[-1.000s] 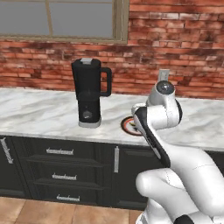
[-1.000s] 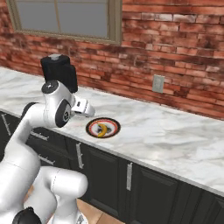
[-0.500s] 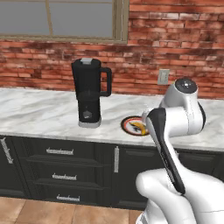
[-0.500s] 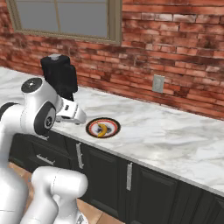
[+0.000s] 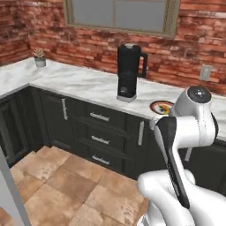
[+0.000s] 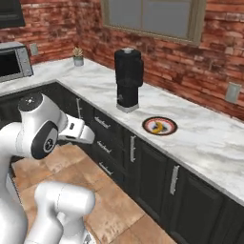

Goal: Pick the banana and orange from the fridge and place them on the plate next to the blender to make a fruit smoothie.

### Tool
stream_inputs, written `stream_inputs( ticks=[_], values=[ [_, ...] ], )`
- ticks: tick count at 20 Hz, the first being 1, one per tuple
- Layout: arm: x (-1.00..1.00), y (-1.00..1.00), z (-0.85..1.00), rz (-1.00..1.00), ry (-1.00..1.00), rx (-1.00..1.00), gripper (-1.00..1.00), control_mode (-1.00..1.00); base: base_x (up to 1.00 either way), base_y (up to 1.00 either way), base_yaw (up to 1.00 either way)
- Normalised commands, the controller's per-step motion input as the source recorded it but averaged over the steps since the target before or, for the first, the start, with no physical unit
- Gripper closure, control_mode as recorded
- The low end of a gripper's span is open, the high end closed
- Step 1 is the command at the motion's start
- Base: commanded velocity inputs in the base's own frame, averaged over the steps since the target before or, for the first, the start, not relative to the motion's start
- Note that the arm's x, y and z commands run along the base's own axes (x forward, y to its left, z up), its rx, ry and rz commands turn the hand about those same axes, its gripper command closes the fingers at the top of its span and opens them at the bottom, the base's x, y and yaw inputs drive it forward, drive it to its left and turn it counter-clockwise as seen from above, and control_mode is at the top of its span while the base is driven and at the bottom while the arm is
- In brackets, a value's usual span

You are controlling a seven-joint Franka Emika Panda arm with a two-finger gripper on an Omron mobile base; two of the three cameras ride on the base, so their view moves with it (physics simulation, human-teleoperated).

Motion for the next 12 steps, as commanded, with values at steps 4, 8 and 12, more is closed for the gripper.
stream_inputs(
  ticks=[4, 8, 12],
  values=[
    [0.00, 0.00, 0.00, 0.00, 0.00, 0.00, -1.00, 1.00, -0.82, -0.16, 0.89],
    [0.00, 0.00, 0.00, 0.00, 0.00, 0.00, -1.00, 1.00, -0.43, 0.62, 0.86],
    [0.00, 0.00, 0.00, 0.00, 0.00, 0.00, -1.00, 1.00, -0.09, 1.00, 0.68]
  ],
)
